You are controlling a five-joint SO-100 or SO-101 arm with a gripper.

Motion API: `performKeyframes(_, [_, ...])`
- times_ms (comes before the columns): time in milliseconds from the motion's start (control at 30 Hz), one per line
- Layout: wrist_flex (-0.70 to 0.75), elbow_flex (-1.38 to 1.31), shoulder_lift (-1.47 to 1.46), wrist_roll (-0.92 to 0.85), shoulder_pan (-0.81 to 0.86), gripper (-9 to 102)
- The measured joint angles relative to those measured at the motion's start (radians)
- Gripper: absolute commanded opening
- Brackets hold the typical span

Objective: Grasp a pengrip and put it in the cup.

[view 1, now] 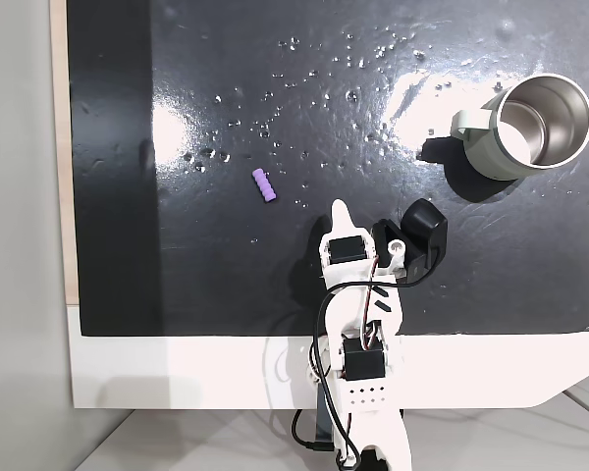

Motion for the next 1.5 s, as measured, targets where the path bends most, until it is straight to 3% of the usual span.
performKeyframes(367, [0.034,0.0,0.0,-0.029,0.046,0])
performKeyframes(567, [0.127,-0.084,-0.015,-0.16,0.023,0])
performKeyframes(1000, [0.202,-0.703,-0.683,-0.554,-0.109,0])
performKeyframes(1267, [0.276,-0.914,-0.919,-0.792,-0.212,0])
performKeyframes(1500, [0.387,-1.083,-1.111,-0.911,-0.288,15])
